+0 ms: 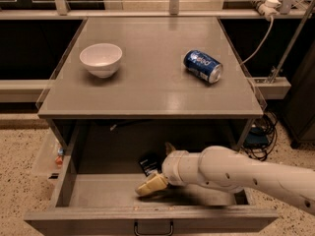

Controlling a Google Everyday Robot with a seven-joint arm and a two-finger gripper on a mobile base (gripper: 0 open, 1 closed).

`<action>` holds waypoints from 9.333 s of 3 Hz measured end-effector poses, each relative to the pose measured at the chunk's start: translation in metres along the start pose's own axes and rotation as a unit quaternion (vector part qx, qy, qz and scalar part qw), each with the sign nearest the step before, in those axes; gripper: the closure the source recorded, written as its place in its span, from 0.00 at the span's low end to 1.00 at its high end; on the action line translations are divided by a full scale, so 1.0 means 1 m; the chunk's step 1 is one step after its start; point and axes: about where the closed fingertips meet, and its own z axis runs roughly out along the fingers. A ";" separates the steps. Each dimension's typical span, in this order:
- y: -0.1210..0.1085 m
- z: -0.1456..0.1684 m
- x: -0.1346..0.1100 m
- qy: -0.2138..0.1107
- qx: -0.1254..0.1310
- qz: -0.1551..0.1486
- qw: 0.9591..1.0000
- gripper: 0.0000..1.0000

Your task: Pick rxbar blueberry from top drawer and place on counter

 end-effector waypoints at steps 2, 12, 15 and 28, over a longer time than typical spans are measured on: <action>0.025 0.025 0.007 0.018 -0.022 -0.003 1.000 0.00; 0.011 -0.016 -0.035 0.028 -0.041 -0.048 0.998 1.00; 0.025 -0.181 -0.116 0.073 -0.033 -0.131 0.988 1.00; -0.102 -0.081 -0.256 0.038 -0.134 -0.248 0.959 0.00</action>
Offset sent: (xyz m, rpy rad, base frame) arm -0.0212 0.0390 -0.0336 -0.0372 0.0568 0.0601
